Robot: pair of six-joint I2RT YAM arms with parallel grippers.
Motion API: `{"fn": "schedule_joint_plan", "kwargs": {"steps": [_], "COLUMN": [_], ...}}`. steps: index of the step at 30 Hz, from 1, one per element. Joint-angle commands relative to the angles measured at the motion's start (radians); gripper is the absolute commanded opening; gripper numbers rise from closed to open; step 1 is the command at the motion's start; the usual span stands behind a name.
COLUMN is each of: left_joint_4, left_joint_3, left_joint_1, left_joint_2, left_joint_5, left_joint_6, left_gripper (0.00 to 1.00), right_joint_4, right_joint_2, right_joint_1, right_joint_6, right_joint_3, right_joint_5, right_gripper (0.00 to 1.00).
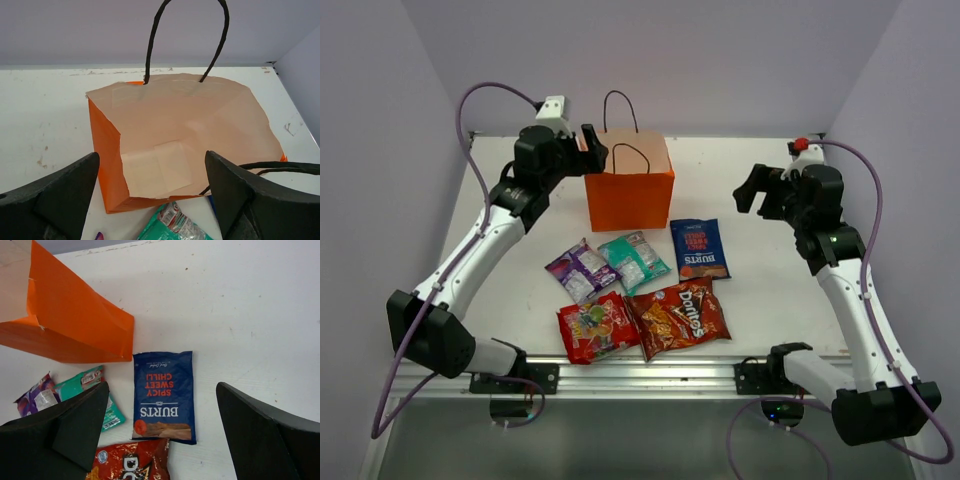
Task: Place the snacks into the paper bag
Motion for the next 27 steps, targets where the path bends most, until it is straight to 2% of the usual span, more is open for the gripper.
{"fn": "schedule_joint_plan", "kwargs": {"steps": [1,7,12,18,22,27], "left_joint_4": [-0.017,-0.092,-0.087,-0.054,-0.029,-0.003], "left_joint_3": [0.024,0.047,0.043,0.035,0.027,0.029], "left_joint_1": [-0.016,-0.027,-0.028,-0.033,-0.036,-0.037], "left_joint_2": [0.017,0.075,0.086,0.072,0.054,0.057], "left_joint_5": [-0.101,-0.203,-0.215,-0.211,-0.211,-0.207], "left_joint_6": [0.034,0.042,0.034,0.031,0.032,0.029], "left_gripper": [0.9,0.84,0.67,0.68,0.71,0.74], "right_joint_4": [-0.006,0.0,0.008,0.005,-0.006,-0.042], "right_joint_2": [0.0,0.006,0.008,0.029,0.06,0.08], "right_joint_1": [0.002,0.002,0.002,0.002,0.011,0.14], "right_joint_6": [-0.023,-0.022,-0.016,-0.026,-0.039,-0.017], "right_joint_3": [0.036,0.022,0.01,-0.005,-0.031,-0.117], "right_joint_5": [0.045,0.039,0.036,0.013,-0.076,-0.022], "right_gripper": [0.92,0.81,0.76,0.75,0.73,0.74]}}
